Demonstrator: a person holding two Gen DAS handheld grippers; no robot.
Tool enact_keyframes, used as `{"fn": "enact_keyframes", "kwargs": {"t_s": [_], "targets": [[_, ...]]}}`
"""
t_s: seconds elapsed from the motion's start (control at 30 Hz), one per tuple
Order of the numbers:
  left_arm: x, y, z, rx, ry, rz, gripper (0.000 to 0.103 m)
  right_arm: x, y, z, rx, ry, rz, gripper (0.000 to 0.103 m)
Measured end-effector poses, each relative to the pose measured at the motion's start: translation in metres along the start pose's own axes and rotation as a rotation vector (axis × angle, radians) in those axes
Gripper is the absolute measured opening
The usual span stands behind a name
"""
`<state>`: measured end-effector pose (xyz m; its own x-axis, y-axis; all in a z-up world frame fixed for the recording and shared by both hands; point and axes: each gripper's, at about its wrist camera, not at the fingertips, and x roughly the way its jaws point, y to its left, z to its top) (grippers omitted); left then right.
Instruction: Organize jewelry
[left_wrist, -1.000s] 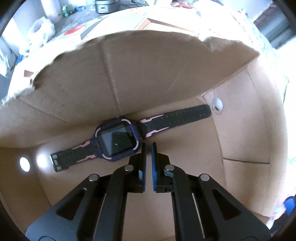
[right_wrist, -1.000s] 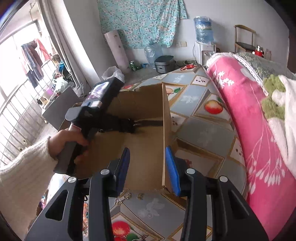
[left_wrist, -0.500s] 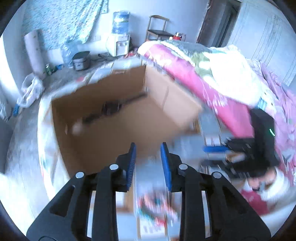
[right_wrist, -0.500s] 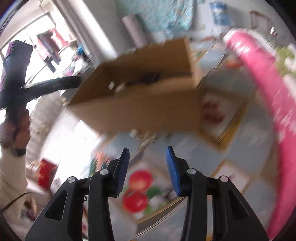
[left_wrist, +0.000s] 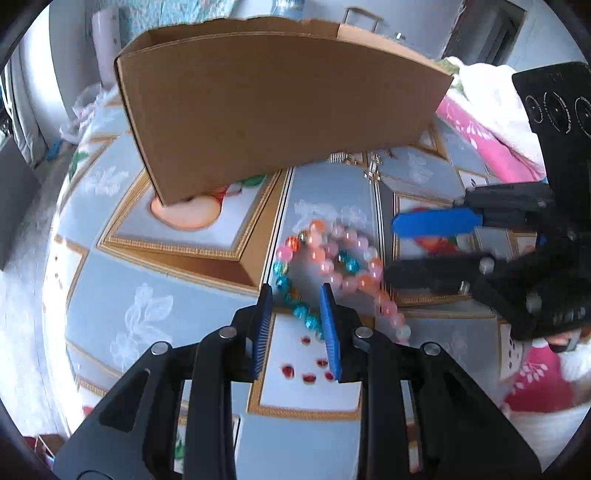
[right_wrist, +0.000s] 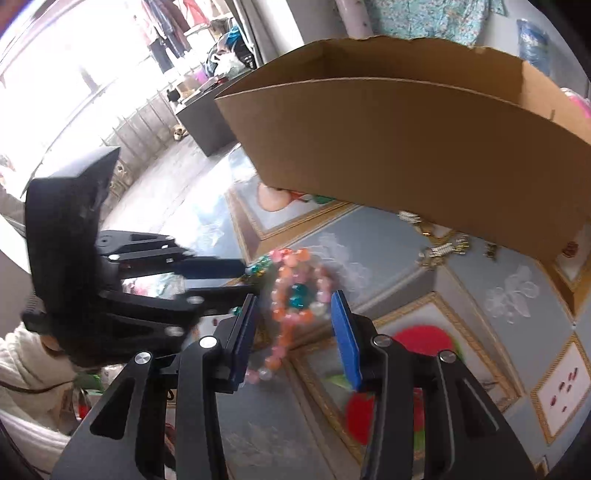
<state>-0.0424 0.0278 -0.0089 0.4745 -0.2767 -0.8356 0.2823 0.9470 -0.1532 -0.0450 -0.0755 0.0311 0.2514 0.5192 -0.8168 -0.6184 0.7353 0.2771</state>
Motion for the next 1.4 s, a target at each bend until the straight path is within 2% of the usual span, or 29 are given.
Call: {"fn": "enact_keyframes", "kwargs": {"t_s": [0.03, 0.1, 0.27, 0.47, 0.5, 0.57, 0.63, 0.67, 0.73, 0.83, 0.9, 1.0, 1.03, 1.23, 1.3, 1.4], "targets": [[0.002, -0.002, 0.001, 0.011, -0.006, 0.025, 0.016, 0.002, 0.004, 0.000, -0.019, 0.006, -0.014, 0.041], [0.002, -0.004, 0.000, 0.018, -0.022, 0.059, 0.009, 0.007, 0.013, 0.001, -0.050, 0.017, -0.027, 0.041], [-0.009, 0.004, -0.009, 0.010, -0.040, 0.078, 0.009, 0.023, 0.025, 0.007, -0.125, 0.063, -0.057, 0.040], [-0.026, 0.015, -0.015, -0.039, -0.055, 0.045, 0.009, 0.040, 0.051, 0.009, -0.292, 0.129, -0.174, 0.040], [-0.025, 0.015, -0.016, -0.037, -0.058, 0.047, 0.009, 0.040, 0.052, 0.011, -0.293, 0.138, -0.174, 0.038], [-0.022, 0.013, -0.015, -0.032, -0.062, 0.054, 0.009, 0.038, 0.052, 0.013, -0.274, 0.145, -0.180, 0.019], [-0.021, 0.012, -0.015, -0.031, -0.065, 0.056, 0.009, 0.035, 0.050, 0.015, -0.256, 0.151, -0.208, 0.017], [-0.021, 0.013, -0.016, -0.035, -0.066, 0.053, 0.009, 0.032, 0.048, 0.015, -0.243, 0.153, -0.230, 0.010], [-0.021, 0.014, -0.016, -0.048, -0.066, 0.042, 0.009, 0.029, 0.043, 0.017, -0.207, 0.153, -0.256, 0.010], [-0.021, 0.015, -0.014, -0.060, -0.066, 0.028, 0.011, 0.014, 0.023, 0.015, -0.090, 0.134, -0.150, 0.010], [-0.020, 0.014, -0.013, -0.059, -0.065, 0.028, 0.012, 0.008, 0.008, 0.012, -0.029, 0.131, -0.111, 0.010], [-0.019, 0.011, -0.013, -0.054, -0.064, 0.031, 0.014, 0.000, -0.019, 0.007, 0.136, 0.122, 0.046, 0.010], [-0.019, 0.011, -0.013, -0.053, -0.064, 0.032, 0.014, -0.002, -0.032, 0.002, 0.213, 0.110, 0.122, 0.010], [-0.019, 0.012, -0.013, -0.059, -0.060, 0.030, 0.015, -0.002, -0.083, -0.030, 0.463, 0.042, 0.422, 0.010], [-0.019, 0.013, -0.012, -0.067, -0.055, 0.019, 0.015, 0.000, -0.093, -0.042, 0.542, 0.010, 0.503, 0.010], [-0.019, 0.013, -0.011, -0.066, -0.045, 0.011, 0.015, 0.005, -0.100, -0.052, 0.596, -0.014, 0.583, 0.010]]}}
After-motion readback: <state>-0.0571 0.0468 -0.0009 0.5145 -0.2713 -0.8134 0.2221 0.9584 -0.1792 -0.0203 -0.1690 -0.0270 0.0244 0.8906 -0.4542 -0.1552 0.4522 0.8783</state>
